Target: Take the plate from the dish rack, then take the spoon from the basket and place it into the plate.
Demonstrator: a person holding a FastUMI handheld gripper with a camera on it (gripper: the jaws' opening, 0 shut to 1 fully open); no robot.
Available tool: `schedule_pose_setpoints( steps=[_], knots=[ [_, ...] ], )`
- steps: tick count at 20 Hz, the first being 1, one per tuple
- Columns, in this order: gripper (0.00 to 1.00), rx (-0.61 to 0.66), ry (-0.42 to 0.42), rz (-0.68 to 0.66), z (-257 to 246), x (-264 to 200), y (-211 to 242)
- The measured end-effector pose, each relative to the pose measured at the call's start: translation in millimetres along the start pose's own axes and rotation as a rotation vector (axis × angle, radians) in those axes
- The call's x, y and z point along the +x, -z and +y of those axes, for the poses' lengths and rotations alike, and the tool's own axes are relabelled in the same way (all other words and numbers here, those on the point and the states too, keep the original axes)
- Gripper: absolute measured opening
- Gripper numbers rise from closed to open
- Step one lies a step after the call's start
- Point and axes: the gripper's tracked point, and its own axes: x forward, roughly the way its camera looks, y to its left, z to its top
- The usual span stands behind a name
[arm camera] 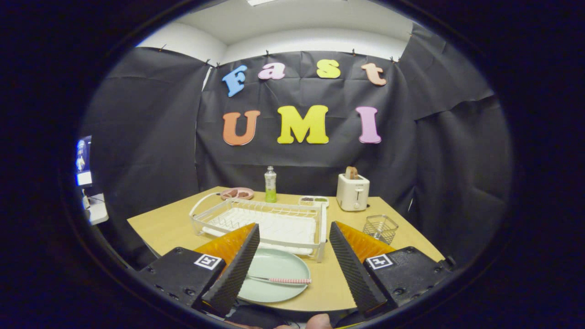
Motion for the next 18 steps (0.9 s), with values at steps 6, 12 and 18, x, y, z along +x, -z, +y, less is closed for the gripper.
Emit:
schedule_pose_setpoints(
  steps=[6, 12, 18],
  knots=[
    [0.99, -0.003, 0.041, -0.060, -11.9, -0.8, -8.5],
    [0.99, 0.005, 0.075, -0.072, -23.9, -0.8, -10.2],
    [1.00, 0.019, 0.106, -0.083, -30.4, 3.0, -10.7]
  ],
)
